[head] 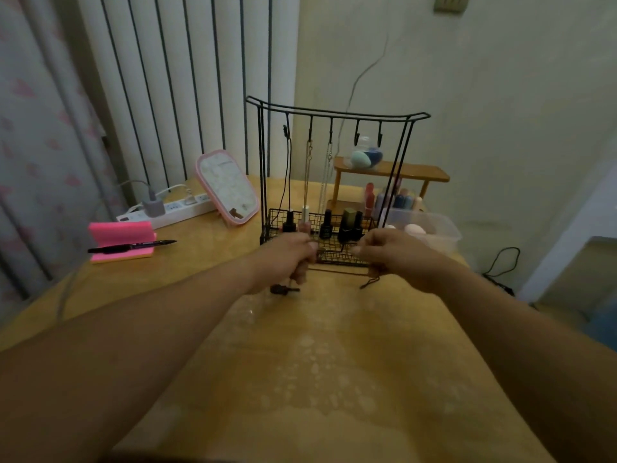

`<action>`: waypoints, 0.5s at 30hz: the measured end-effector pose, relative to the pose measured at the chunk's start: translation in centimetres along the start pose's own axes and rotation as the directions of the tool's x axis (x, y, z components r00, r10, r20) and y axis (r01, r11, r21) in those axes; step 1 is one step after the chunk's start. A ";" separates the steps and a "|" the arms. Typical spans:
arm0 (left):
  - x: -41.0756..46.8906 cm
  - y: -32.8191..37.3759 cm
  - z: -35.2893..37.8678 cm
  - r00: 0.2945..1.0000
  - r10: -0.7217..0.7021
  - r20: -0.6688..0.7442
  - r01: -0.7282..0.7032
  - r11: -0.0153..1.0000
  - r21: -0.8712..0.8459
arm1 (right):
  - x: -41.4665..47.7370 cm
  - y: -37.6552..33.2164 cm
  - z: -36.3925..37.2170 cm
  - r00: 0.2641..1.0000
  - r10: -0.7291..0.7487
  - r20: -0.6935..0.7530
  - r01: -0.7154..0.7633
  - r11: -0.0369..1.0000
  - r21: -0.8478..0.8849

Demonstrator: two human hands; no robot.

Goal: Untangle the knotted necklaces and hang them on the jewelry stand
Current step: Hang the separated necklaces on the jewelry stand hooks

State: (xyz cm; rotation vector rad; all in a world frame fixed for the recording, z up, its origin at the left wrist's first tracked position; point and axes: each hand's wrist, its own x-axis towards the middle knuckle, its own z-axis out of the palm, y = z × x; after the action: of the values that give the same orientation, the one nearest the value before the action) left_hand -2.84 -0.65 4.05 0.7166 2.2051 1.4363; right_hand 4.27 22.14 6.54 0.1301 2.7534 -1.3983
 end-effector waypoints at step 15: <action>-2.1 8.6 -1.7 0.980 0.150 0.130 -0.174 0.964 0.199 | -2.0 -11.7 -5.4 0.971 -0.220 0.089 0.233 0.956 -0.179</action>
State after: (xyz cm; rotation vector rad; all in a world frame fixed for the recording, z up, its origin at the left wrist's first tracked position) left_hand -0.50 -0.24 12.75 1.0464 2.2737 1.2127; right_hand 5.05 19.51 19.33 -0.2447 2.8982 -1.1477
